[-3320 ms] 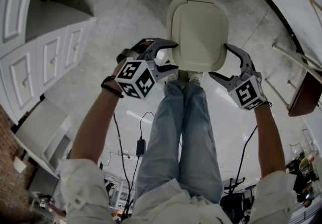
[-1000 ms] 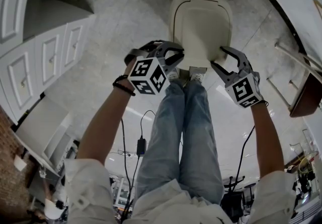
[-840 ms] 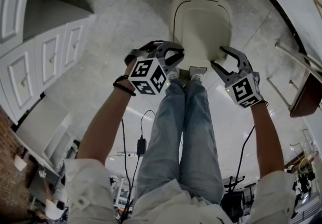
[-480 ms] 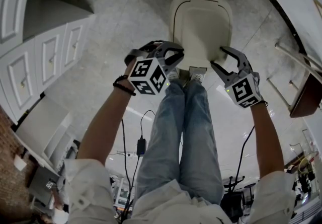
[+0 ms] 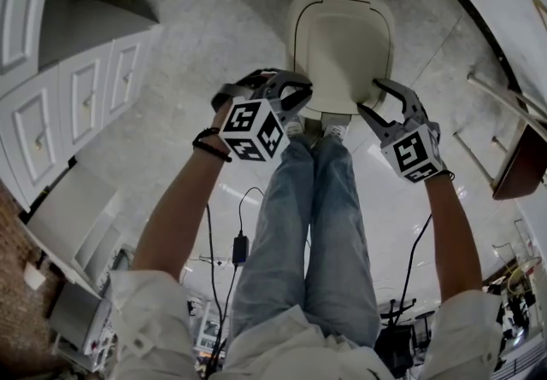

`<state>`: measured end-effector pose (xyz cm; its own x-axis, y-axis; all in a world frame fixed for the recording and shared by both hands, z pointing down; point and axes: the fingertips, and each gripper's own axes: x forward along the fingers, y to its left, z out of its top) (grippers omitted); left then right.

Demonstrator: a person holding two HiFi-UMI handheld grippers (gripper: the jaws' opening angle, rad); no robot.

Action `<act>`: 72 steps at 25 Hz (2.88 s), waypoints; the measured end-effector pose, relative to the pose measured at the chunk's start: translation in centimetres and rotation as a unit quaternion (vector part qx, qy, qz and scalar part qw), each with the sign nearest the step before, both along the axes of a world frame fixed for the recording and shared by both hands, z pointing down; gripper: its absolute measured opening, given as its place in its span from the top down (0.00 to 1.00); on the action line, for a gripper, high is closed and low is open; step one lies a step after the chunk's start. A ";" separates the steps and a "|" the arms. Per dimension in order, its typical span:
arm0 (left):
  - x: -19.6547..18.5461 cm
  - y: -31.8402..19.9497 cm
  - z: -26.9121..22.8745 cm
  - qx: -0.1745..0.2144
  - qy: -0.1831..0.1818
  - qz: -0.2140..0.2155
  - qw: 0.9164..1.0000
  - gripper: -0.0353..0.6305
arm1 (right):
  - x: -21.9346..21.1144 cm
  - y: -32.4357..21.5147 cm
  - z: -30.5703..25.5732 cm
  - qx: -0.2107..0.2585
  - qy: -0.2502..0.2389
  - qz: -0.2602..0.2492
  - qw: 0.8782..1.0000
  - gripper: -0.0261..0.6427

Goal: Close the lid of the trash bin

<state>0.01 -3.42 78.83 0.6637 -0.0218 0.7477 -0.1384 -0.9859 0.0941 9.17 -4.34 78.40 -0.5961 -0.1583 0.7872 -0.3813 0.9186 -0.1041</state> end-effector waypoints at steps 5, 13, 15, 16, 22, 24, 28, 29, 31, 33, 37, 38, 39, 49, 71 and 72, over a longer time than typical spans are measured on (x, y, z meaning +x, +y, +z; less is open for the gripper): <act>0.0 -0.1 0.0 -0.001 0.002 -0.002 1.000 0.86 | 0.0 -0.2 -0.1 -0.001 -0.002 0.003 1.000 0.59; 0.0 -0.7 -1.0 0.010 0.022 -0.029 0.999 0.87 | 0.7 -1.0 -1.1 0.009 -0.020 0.055 0.998 0.77; 0.1 -1.4 -1.8 0.019 0.032 -0.051 0.998 0.87 | 1.1 -1.5 -1.8 0.021 -0.025 0.082 0.996 0.88; 0.1 -1.8 -2.4 0.023 0.039 -0.065 0.997 0.88 | 1.2 -1.7 -2.3 0.026 -0.027 0.092 0.995 0.91; 0.0 -3.4 -7.8 0.036 0.083 -0.162 0.983 0.90 | 1.5 -3.1 -8.3 0.042 -0.067 0.177 0.981 0.93; 0.0 -3.5 -10.0 0.039 0.091 -0.184 0.978 0.91 | 1.7 -3.9 -11.1 0.049 -0.088 0.214 0.972 0.93; -0.7 -4.4 -15.8 0.041 0.127 -0.233 0.963 0.91 | 2.0 -5.1 -16.9 0.060 -0.122 0.273 0.952 0.93; -0.9 -4.7 -17.5 0.043 0.133 -0.243 0.960 0.91 | 2.0 -5.3 -18.7 0.062 -0.132 0.287 0.947 0.93; -1.2 -4.8 -21.3 0.046 0.145 -0.262 0.953 0.91 | 2.2 -5.4 -22.8 0.066 -0.157 0.315 0.934 0.93; -1.3 -4.5 -25.3 0.045 0.162 -0.279 0.945 0.91 | 2.5 -5.2 -27.4 0.075 -0.175 0.330 0.924 0.93; -2.4 -5.6 -33.5 0.067 0.202 -0.310 0.927 0.91 | 3.7 -5.6 -35.2 0.101 -0.197 0.354 0.909 0.93; -2.8 -5.8 -35.5 0.075 0.212 -0.317 0.921 0.91 | 4.1 -5.9 -37.3 0.112 -0.205 0.362 0.902 0.93; -3.2 -5.8 -37.6 0.081 0.217 -0.325 0.917 0.91 | 4.4 -6.1 -39.6 0.122 -0.213 0.369 0.897 0.93; -5.3 -2.4 -56.6 0.145 0.278 -0.374 0.873 0.91 | 8.0 -2.4 -59.0 0.215 -0.264 0.394 0.854 0.93; -14.0 0.0 -77.3 0.334 0.371 -0.427 0.753 0.91 | 13.7 2.6 -74.7 0.350 -0.316 0.398 0.787 0.93; -14.3 -0.2 -77.2 0.334 0.371 -0.430 0.753 0.91 | 13.8 2.5 -74.7 0.352 -0.315 0.400 0.786 0.93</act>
